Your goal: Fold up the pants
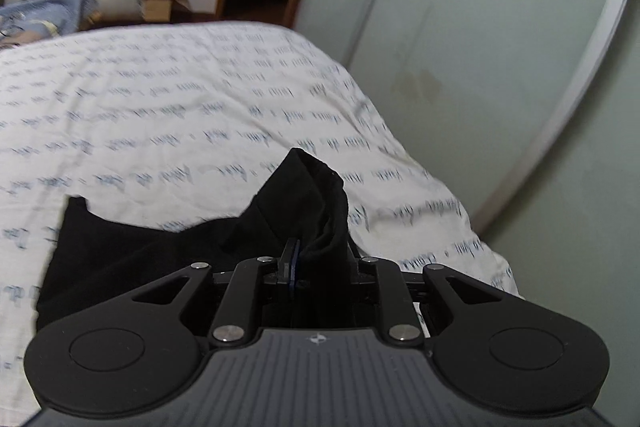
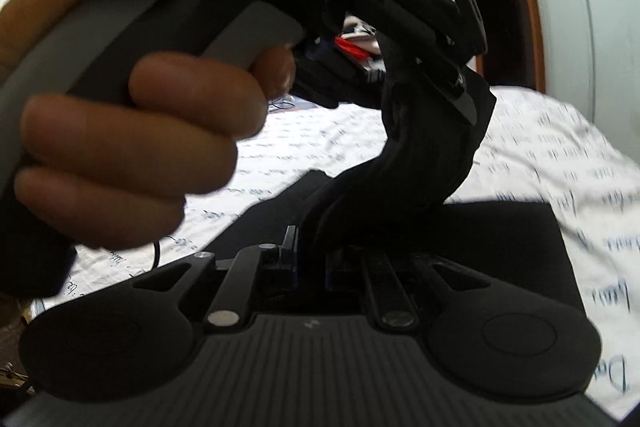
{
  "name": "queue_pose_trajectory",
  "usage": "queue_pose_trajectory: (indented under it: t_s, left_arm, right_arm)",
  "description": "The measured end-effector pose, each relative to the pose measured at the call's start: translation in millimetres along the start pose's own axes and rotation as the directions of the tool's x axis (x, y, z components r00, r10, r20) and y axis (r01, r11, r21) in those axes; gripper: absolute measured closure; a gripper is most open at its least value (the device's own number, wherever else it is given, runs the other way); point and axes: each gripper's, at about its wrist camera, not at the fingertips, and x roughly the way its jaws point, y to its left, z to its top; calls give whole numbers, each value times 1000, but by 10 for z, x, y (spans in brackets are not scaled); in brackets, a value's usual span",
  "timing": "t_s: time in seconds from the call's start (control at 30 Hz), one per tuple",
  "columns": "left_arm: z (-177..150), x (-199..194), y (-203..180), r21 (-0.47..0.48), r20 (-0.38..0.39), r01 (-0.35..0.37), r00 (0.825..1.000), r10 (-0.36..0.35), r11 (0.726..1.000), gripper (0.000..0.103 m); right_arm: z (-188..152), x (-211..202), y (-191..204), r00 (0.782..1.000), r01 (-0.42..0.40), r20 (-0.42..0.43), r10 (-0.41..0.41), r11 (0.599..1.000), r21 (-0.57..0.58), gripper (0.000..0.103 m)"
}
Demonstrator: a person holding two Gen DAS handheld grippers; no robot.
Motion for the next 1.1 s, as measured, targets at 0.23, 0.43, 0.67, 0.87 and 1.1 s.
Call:
queue_pose_trajectory:
  t_s: [0.23,0.43,0.67,0.87,1.1]
  left_arm:
    - [-53,309,-200,47,-74,66,995,-62,997,85]
    - [-41,395,-190,18,-128,259,958,-255,966,79]
    - [27,-64,311,30,73,8,997,-10,1000,24]
    - [-44,-132,813,-45,75,-207,975,210,977,24]
    - [-183,-179,922,-10,69,-246,967,246,969,24]
  right_arm:
    - [-105,-42,-239,999,50,-25,-49,998,44,92]
    - [-150,-110,-573,997,49,-68,-37,982,181,83]
    - [-133,-624,-1026,990,76,-136,-47,974,215,72]
    - [285,-781,-1379,987,162,-47,-156,963,215,68]
    - [237,-238,-1360,977,172,-167,-135,956,237,67]
